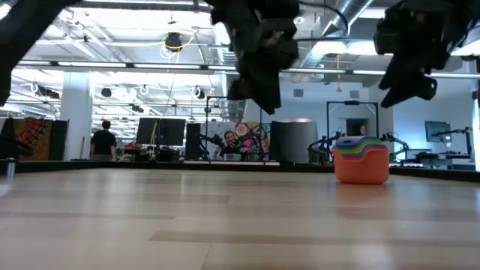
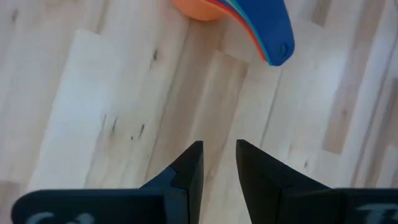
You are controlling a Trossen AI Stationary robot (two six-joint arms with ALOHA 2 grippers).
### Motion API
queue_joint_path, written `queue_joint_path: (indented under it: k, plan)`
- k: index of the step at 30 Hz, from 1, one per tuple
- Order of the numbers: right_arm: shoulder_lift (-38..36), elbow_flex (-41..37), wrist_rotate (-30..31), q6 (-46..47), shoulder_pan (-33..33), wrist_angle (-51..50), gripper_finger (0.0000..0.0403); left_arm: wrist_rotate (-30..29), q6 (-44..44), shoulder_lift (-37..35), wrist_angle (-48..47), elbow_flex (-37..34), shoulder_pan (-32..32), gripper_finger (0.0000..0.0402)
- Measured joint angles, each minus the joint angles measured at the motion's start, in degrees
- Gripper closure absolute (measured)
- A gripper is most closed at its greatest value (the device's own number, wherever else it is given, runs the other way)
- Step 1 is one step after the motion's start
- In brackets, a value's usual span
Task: Nest measuring cups in basket
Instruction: Put the stacked colored measuring cups into the orange bin
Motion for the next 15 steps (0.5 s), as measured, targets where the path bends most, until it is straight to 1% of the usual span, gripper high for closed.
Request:
queue_joint_path:
  k: [3, 5, 6, 9, 11, 12, 15]
  plan:
    - [-1.2, 0.0, 0.0, 0.0, 1.1, 0.3, 0.0175, -4.9, -4.7, -6.3, 7.0, -9.4, -1.6, 0.032]
    - [-1.9, 0.0, 0.0, -0.1, 1.6, 1.5, 0.0182, -6.1, -9.0, -10.8, 13.8, -17.1, -2.4, 0.032]
    - [-2.4, 0.0, 0.1, -0.4, 1.7, 1.3, 0.0184, -6.1, -11.5, -12.9, 18.0, -21.0, -2.8, 0.032]
    - [-3.4, 0.0, 0.3, -1.3, 2.1, 4.6, 0.019, -7.2, -20.1, -19.0, 32.5, -33.5, -4.1, 0.0319]
    - [-4.3, 0.0, 0.5, -0.9, 2.3, 6.6, 0.0191, -7.4, -25.0, -21.6, 43.0, -41.0, -4.5, 0.0313]
    - [-4.6, 0.0, 0.8, -0.4, 2.3, 7.9, 0.0191, -7.3, -27.0, -22.7, 46.8, -44.4, -4.5, 0.0309]
    - [-5.8, -0.1, 2.9, 0.8, 2.4, 9.9, 0.0189, -7.3, -30.3, -23.6, 58.4, -51.0, -4.4, 0.0289]
